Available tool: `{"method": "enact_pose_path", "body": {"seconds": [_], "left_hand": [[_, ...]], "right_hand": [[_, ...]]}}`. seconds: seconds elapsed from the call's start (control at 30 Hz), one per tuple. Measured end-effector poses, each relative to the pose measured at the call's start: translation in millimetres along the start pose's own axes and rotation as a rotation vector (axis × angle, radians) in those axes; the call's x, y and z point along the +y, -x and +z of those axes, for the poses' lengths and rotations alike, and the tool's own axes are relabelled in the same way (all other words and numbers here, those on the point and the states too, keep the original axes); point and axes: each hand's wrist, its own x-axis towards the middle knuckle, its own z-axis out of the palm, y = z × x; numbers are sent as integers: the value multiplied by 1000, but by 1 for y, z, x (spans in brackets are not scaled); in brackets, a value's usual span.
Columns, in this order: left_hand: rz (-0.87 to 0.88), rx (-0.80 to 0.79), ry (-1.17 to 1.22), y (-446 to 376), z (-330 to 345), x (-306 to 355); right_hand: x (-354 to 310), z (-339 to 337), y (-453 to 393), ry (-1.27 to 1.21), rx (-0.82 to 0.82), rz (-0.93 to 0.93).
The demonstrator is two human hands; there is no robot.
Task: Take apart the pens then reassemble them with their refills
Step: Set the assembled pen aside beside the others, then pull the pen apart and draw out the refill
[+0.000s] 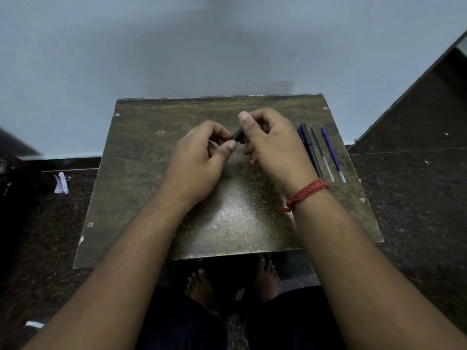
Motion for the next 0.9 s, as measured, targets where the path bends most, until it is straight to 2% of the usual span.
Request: {"method": "enact_pose_path", "body": {"seconds": [0.1,0.27,0.47,0.9], "left_hand": [[44,-19,-45,1,3,1],[15,-44,-96,2,5,-2],[22,-44,-127,2,7,-2],[-1,-70,-174,1,6,2]], "right_hand": [[2,-1,0,-28,-45,-2],[4,-3,-3,-82,11,2],[7,6,-2,-228,-8,70],[1,4,1,-206,-21,61]]}}
